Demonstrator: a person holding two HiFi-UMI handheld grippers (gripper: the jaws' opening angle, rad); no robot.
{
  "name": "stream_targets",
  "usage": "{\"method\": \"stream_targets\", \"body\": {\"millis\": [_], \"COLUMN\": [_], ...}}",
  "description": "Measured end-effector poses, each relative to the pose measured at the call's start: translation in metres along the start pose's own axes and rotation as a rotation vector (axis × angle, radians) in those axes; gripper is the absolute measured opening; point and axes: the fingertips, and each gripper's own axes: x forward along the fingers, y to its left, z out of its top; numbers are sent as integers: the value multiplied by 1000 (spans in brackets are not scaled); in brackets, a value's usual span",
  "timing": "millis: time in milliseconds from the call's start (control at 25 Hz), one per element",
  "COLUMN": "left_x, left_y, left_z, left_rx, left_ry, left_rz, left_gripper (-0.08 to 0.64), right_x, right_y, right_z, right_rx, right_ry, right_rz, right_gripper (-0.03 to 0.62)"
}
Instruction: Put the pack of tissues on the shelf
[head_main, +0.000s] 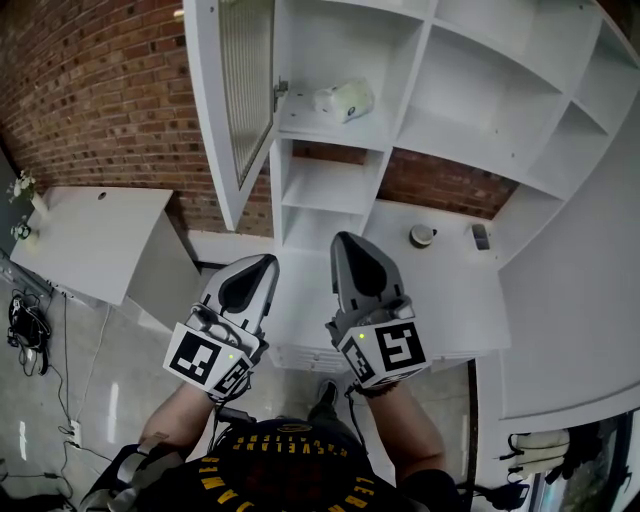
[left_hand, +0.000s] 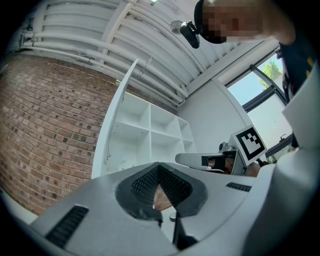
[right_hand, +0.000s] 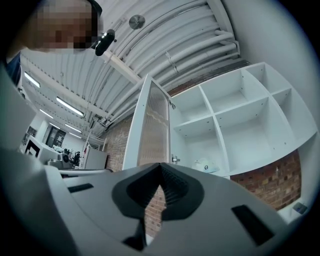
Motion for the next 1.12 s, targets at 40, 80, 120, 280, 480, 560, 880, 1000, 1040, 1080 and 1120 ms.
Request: {"method": "stream_targets", "body": {"millis": [40, 80, 120, 280, 480, 560, 880, 1000, 1040, 1080, 1120], "left_x": [-3, -6, -9, -18, -25, -27, -31, -30, -30, -30, -30], "left_y": [-1, -1, -2, -4, -11, -14, -19, -18, -18, -19, -19], "left_z": [2, 3, 5, 11, 18, 22, 26, 24, 24, 24, 24], "left_rx": [0, 0, -1, -1, 9, 17, 13, 7, 5, 4, 4], "left_ry": [-2, -4, -6, -12, -21, -27, -46, -44, -44, -44, -44], "left_rz": [1, 2, 3, 3, -7, -10, -20, -20, -20, -19, -18], "left_gripper": [3, 3, 3, 3, 3, 3, 3, 3, 3, 3, 3], "right_x": [-2, -4, -6, -13, -21, -24, -33, -35, -35, -36, -36], "right_y": [3, 6, 8, 14, 20, 22, 28, 28, 27, 27, 27], "right_z": [0, 1, 1, 6, 13, 13, 7, 8, 8, 8, 8], "right_rx": [-3, -4, -5, -11, -22, -23, -40, -44, -44, -44, -43], "right_ry": [-2, -2, -3, -13, -25, -24, -12, -11, -11, -12, -12], "right_rz": [1, 1, 0, -13, -19, -18, -23, -27, -28, -28, -28], "right_gripper": [-5, -5, -5, -5, -5, -5, -5, -5, -5, -5, -5]}}
